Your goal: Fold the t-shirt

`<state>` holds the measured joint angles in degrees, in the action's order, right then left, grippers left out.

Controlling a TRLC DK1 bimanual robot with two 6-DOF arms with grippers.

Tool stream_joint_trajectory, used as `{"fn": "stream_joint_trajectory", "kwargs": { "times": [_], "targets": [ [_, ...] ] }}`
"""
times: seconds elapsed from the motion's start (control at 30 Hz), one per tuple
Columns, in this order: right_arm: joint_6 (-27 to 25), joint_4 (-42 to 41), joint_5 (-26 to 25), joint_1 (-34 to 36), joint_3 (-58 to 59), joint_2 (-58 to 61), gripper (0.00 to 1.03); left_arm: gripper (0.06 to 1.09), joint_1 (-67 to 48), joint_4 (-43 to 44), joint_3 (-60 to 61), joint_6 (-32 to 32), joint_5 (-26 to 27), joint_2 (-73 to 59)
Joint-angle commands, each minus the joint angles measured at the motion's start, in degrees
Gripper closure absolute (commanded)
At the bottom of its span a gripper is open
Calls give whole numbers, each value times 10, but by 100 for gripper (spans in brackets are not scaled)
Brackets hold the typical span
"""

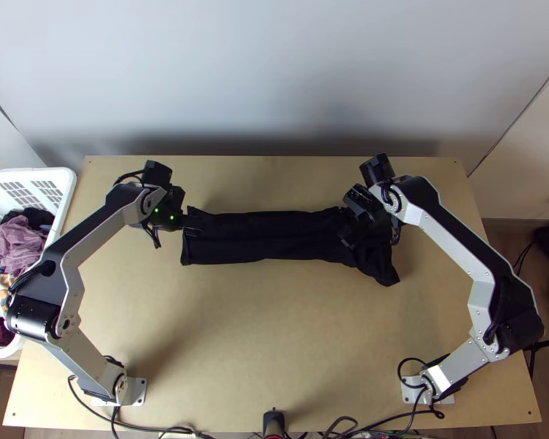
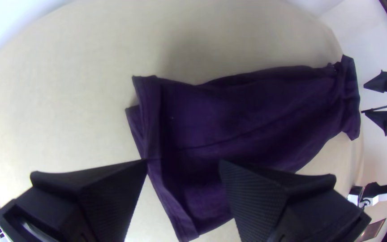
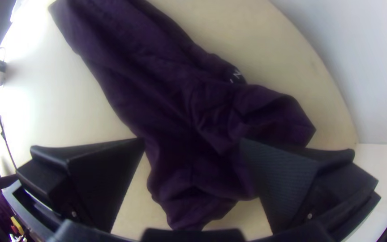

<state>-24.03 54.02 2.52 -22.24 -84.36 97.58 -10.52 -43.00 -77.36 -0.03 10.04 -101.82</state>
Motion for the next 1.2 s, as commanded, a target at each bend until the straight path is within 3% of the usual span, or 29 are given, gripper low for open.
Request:
{"fn": "stream_joint_trajectory", "kwargs": {
  "times": [0.0,0.4,0.5,0.6,0.67,1.17],
  "targets": [
    [5,13,0,-3,-13,-19,4,29,2,3,19,-1,-2,-9],
    [17,21,0,-16,-19,-27,4,31,2,42,53,-1,-16,-20],
    [19,21,0,-18,-20,-27,4,51,1,43,50,-2,-11,-28],
    [21,21,0,-19,-20,-27,4,88,0,45,49,-2,9,-34],
    [23,23,0,-19,-19,-27,4,105,0,45,48,-1,10,-38],
    [31,25,0,-26,-20,-31,4,105,21,37,50,2,10,-15]
  ]
}}
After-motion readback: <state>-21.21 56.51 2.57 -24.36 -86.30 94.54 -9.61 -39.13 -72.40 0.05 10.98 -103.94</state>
